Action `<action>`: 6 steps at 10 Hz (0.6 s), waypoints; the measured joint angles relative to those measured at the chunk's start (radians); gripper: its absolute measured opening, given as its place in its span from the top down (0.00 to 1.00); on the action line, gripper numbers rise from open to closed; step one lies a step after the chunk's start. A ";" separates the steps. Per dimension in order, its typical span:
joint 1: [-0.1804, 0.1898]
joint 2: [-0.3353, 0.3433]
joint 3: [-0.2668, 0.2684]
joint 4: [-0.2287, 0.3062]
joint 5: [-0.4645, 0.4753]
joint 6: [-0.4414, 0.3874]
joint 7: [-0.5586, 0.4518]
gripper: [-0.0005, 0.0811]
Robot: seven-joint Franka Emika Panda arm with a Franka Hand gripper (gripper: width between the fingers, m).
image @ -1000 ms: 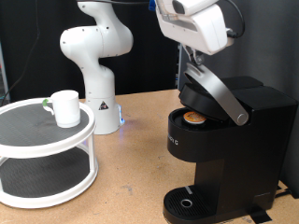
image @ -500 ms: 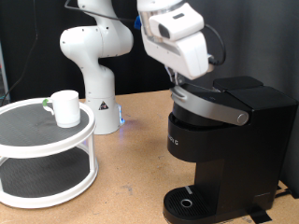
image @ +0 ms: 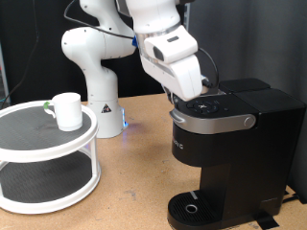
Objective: Make a cup of coffee with the keurig machine
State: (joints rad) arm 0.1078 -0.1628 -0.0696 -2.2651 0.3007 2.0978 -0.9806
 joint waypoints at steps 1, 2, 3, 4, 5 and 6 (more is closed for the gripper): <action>0.000 0.004 0.000 -0.013 0.000 0.019 0.000 0.99; -0.002 0.004 0.000 -0.019 0.000 0.036 0.000 0.99; -0.004 0.005 0.000 -0.021 0.000 0.043 0.001 0.99; -0.005 0.005 0.000 -0.021 0.000 0.044 0.001 0.99; -0.006 0.005 0.000 -0.021 0.000 0.044 0.001 0.99; -0.007 0.005 0.000 -0.021 0.002 0.044 0.001 0.99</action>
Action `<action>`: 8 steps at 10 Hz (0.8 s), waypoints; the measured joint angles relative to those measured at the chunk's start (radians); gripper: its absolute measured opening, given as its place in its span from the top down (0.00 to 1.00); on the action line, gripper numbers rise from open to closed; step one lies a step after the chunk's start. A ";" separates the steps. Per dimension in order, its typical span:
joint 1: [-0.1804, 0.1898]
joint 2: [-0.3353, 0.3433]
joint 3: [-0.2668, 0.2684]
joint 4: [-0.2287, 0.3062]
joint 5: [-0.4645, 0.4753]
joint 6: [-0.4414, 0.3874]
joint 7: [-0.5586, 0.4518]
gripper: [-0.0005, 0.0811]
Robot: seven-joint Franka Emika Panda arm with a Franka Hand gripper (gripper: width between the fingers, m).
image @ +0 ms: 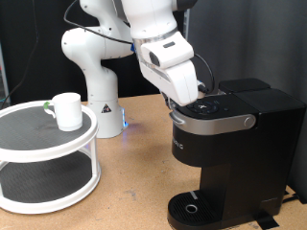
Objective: Make a cup of coffee with the keurig machine
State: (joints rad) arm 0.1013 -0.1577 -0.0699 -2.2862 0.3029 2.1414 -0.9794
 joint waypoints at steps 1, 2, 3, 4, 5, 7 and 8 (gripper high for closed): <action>0.000 -0.001 -0.001 0.001 0.009 0.000 -0.003 0.99; 0.000 -0.004 -0.004 0.001 0.028 0.004 -0.016 0.99; 0.000 -0.009 -0.010 0.003 0.047 0.007 -0.036 0.99; -0.001 -0.019 -0.017 0.005 0.064 0.008 -0.055 0.99; -0.001 -0.033 -0.027 0.006 0.072 0.007 -0.072 0.99; -0.004 -0.063 -0.046 0.018 0.074 -0.013 -0.094 0.99; -0.007 -0.075 -0.056 0.030 0.074 -0.034 -0.099 0.99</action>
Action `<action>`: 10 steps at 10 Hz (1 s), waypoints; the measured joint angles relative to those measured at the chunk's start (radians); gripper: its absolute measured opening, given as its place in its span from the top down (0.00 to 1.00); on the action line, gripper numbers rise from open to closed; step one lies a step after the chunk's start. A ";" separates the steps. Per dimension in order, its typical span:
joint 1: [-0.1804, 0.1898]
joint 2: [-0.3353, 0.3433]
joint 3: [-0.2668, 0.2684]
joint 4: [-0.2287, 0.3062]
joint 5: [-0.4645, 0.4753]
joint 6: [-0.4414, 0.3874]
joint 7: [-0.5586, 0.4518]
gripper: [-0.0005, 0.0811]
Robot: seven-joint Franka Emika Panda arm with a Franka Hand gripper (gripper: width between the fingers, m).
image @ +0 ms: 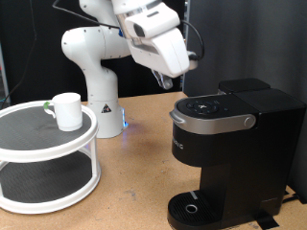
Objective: Make a cup of coffee with the keurig machine
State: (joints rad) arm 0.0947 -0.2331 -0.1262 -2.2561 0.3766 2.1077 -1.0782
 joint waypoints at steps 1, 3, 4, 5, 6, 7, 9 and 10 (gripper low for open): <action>-0.002 -0.010 -0.010 0.015 0.000 -0.026 -0.002 0.99; -0.004 -0.015 -0.021 0.042 -0.002 -0.068 -0.003 0.99; -0.004 -0.014 -0.020 0.041 -0.002 -0.067 -0.002 0.99; -0.004 -0.012 -0.021 0.041 -0.015 -0.076 -0.008 0.99; -0.005 -0.012 -0.023 0.041 -0.035 -0.095 -0.027 0.99; -0.009 -0.012 -0.029 0.044 -0.072 -0.124 -0.053 0.99; -0.022 -0.014 -0.052 0.057 -0.107 -0.185 -0.126 0.99; -0.030 -0.019 -0.073 0.069 -0.111 -0.232 -0.190 0.99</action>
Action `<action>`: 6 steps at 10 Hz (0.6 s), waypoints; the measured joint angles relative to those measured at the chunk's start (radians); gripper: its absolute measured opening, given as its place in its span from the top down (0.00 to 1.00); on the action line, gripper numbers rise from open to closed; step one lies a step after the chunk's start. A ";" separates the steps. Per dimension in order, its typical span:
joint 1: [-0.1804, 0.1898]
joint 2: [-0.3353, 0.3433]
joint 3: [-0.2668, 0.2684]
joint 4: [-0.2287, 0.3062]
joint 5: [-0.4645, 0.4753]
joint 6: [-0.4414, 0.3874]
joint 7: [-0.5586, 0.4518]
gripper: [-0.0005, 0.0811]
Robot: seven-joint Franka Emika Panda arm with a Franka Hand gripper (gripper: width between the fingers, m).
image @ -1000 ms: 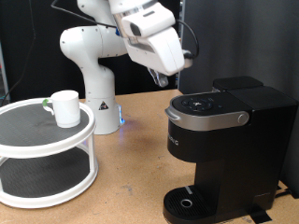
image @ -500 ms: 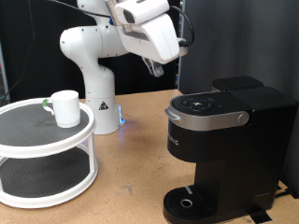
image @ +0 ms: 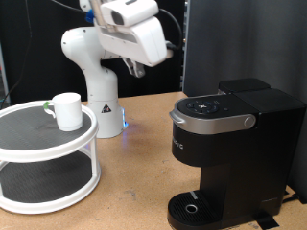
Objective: Make a cup of coffee with the keurig machine
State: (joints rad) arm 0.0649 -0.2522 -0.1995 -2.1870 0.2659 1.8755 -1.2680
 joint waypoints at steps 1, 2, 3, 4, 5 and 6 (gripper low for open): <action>-0.009 -0.009 -0.024 0.013 -0.007 -0.055 -0.070 0.99; -0.018 -0.018 -0.043 0.024 -0.009 -0.099 -0.117 0.99; -0.020 -0.024 -0.049 0.031 -0.009 -0.124 -0.138 0.99; -0.020 -0.023 -0.049 0.028 -0.008 -0.115 -0.135 0.99; -0.022 -0.029 -0.050 0.006 0.027 -0.046 -0.115 0.99; -0.030 -0.047 -0.056 -0.028 0.073 0.010 -0.078 0.99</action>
State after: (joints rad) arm 0.0347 -0.2994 -0.2550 -2.2153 0.3394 1.8856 -1.3464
